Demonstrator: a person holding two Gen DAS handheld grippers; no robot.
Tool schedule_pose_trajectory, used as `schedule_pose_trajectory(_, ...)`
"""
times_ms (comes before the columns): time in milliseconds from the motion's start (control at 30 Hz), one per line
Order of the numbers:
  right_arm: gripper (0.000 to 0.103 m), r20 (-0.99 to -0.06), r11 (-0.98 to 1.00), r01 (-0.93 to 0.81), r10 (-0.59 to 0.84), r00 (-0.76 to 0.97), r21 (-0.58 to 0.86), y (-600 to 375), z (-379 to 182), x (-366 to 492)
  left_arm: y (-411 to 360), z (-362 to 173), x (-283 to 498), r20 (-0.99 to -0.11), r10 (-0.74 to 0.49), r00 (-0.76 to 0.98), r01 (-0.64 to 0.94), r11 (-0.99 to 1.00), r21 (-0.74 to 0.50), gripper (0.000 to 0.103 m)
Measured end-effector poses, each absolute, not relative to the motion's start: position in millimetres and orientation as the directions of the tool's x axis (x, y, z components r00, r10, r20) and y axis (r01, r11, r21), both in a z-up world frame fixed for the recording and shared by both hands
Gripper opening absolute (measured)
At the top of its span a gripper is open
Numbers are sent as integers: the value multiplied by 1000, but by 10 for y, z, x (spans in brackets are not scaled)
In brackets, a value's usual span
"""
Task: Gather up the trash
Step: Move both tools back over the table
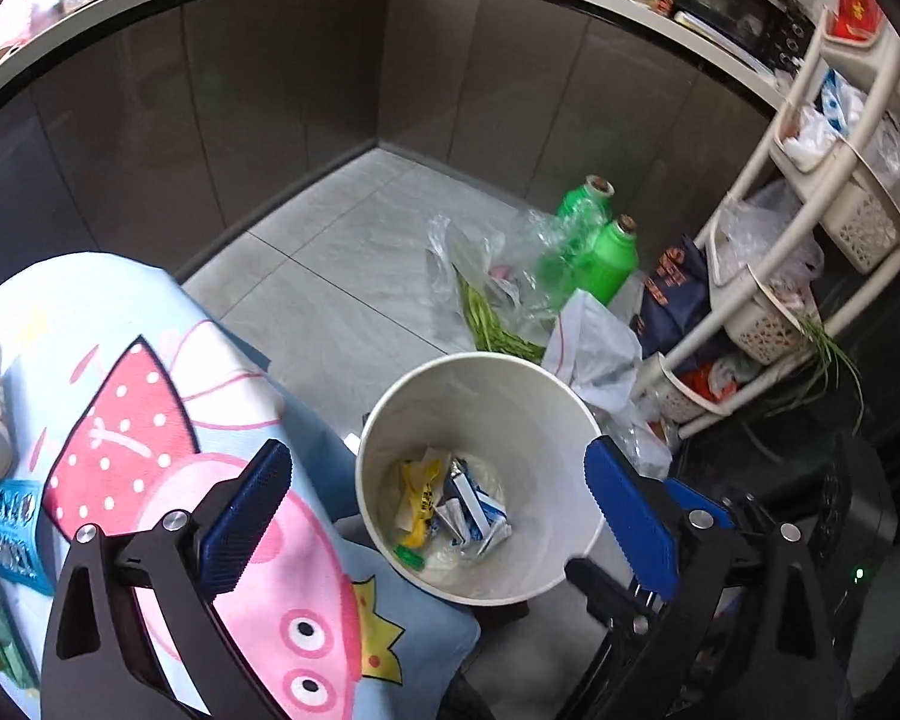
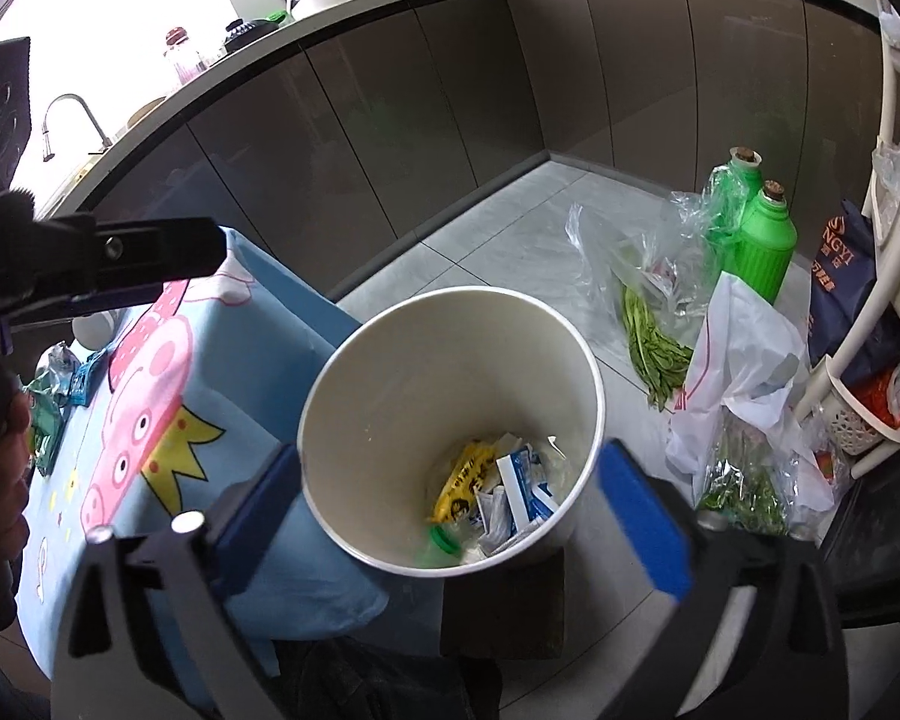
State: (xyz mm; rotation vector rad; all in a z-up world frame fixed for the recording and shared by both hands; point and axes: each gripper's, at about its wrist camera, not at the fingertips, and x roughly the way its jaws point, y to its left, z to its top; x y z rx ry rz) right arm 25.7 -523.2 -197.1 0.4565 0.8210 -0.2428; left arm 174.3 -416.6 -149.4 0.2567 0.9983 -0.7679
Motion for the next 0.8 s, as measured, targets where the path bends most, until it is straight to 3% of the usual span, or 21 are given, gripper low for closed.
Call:
schedule_pose_trajectory(367, 100, -748, 886, 364, -29, 663, 288, -5129, -1815, 295, -4044, -1408, 1743, -834, -453, 315, 656, 739, -154, 94)
schedule_pose_trajectory(800, 100, -691, 933, 257, -12, 722, 252, -4728, -1219, 311, -3477, -916, 1568, -815, -460, 352, 630, 761, -158, 94)
